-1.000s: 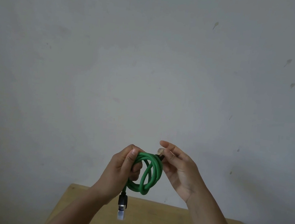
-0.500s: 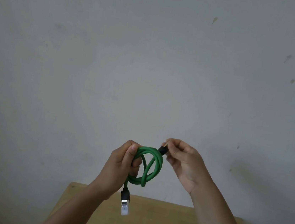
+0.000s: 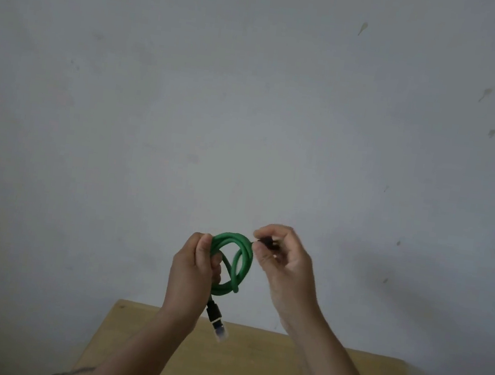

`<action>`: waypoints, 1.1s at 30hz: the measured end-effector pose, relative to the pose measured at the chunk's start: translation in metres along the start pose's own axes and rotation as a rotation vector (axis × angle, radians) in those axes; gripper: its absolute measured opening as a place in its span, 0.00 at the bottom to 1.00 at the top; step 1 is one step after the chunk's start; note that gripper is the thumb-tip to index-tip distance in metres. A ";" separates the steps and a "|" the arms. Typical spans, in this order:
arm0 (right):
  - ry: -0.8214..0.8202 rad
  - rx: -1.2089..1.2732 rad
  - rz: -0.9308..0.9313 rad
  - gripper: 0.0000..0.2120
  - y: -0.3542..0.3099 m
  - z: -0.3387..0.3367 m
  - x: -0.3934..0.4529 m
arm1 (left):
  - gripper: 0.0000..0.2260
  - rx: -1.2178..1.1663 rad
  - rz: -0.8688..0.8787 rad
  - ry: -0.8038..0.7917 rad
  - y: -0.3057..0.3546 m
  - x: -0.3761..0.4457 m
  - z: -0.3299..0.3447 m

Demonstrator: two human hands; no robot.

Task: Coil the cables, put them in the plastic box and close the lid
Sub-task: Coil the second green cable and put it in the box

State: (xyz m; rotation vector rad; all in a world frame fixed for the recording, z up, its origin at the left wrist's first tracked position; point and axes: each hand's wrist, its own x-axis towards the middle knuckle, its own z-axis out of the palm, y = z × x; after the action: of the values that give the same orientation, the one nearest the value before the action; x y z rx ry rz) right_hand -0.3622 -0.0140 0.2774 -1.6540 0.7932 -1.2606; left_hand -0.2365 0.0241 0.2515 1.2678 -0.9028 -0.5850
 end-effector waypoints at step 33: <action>0.329 -0.278 0.220 0.16 0.052 0.039 -0.112 | 0.13 0.103 -0.264 -0.182 -0.061 -0.071 -0.033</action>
State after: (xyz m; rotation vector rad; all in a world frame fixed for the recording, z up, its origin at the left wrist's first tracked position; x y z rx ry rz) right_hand -0.3545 0.0737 0.1818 -1.5362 1.3651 -1.3264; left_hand -0.2410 0.0849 0.1738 1.4564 -0.9314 -0.8827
